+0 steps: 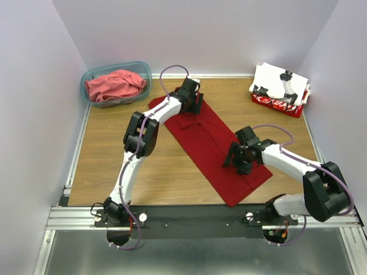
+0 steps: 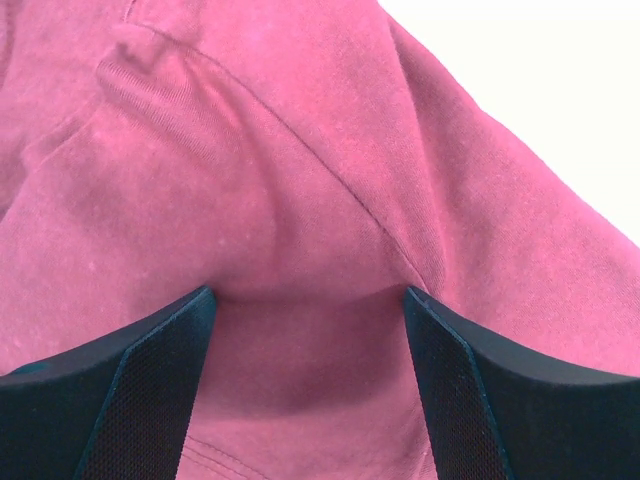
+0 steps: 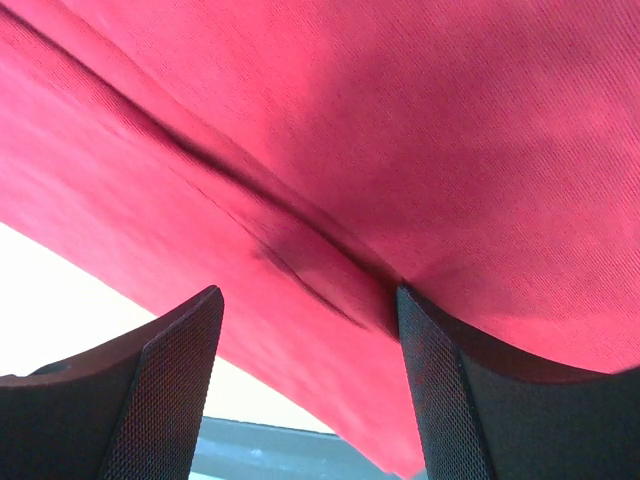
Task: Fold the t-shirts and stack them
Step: Fold the tshirt
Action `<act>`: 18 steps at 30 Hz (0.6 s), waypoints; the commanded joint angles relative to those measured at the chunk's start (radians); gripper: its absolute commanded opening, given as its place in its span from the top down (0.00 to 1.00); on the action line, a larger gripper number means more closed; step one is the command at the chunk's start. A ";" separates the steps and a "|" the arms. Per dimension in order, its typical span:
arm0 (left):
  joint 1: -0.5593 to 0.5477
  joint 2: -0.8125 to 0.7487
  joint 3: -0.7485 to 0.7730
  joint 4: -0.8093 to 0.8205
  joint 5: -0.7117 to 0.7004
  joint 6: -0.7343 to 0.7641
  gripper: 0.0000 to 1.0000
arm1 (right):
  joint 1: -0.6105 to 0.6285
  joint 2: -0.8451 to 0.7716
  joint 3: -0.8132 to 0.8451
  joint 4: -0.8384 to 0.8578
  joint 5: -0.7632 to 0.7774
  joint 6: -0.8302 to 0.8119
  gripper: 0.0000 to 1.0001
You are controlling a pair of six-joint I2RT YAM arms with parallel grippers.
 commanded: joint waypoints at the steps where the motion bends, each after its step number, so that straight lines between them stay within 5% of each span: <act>1: 0.027 0.106 0.090 -0.095 -0.023 0.057 0.16 | 0.035 -0.008 0.039 -0.060 0.008 0.082 0.24; 10: 0.027 0.174 0.219 -0.060 0.067 0.139 0.16 | 0.110 0.037 0.081 -0.054 -0.012 0.137 0.24; 18: 0.023 0.001 0.115 -0.018 0.034 0.096 0.15 | 0.123 -0.034 0.156 -0.111 0.117 0.124 0.22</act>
